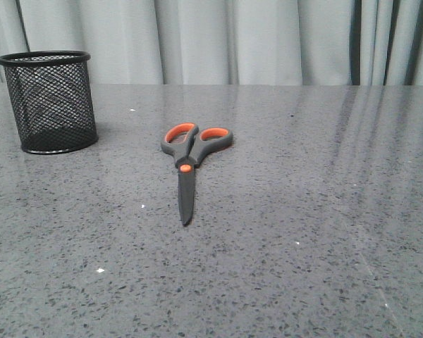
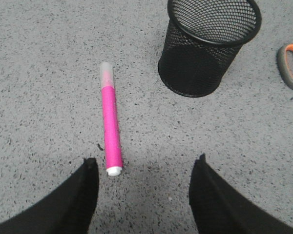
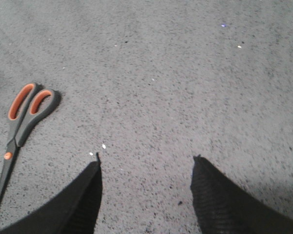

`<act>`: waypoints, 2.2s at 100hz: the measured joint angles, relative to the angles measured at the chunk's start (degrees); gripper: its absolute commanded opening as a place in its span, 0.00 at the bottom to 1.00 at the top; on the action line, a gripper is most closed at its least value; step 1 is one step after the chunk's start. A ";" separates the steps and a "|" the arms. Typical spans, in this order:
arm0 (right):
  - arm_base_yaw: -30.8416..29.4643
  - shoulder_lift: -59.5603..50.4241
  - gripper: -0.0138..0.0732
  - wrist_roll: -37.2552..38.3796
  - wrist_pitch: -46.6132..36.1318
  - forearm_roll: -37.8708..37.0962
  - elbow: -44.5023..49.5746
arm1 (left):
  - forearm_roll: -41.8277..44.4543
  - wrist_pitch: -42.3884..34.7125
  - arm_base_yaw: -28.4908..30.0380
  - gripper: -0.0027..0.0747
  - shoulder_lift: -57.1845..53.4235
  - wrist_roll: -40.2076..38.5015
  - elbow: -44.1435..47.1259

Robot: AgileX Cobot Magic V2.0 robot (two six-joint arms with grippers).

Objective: Put pen and scissors into bin
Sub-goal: 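Lower the left gripper and close it around the pink highlighter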

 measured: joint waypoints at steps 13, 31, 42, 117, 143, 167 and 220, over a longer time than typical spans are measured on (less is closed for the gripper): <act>0.00 2.63 0.58 -1.24 1.03 0.05 -2.81 | 0.91 -0.52 0.00 0.51 6.38 0.23 -1.85; 0.00 3.42 0.58 -2.14 1.38 0.14 -3.49 | 1.84 -1.33 0.00 0.51 16.48 0.49 -4.05; 0.00 3.42 0.58 -2.26 2.15 0.14 -3.49 | 1.82 -2.37 0.00 0.51 22.36 0.57 -5.91; 0.00 3.42 0.58 -2.88 2.64 0.14 -3.54 | 7.19 -3.46 0.13 0.51 39.37 0.70 -14.90; 0.00 3.42 0.58 -2.88 2.64 0.14 -3.54 | 7.19 -3.46 2.27 0.51 39.62 0.70 -14.90; 0.00 3.42 0.58 -2.88 2.64 0.14 -3.54 | 4.60 -3.35 2.89 0.51 39.62 4.27 -14.90; 0.00 3.42 0.58 -2.97 2.66 0.14 -3.54 | 2.65 -2.51 2.89 0.13 41.48 5.39 -15.67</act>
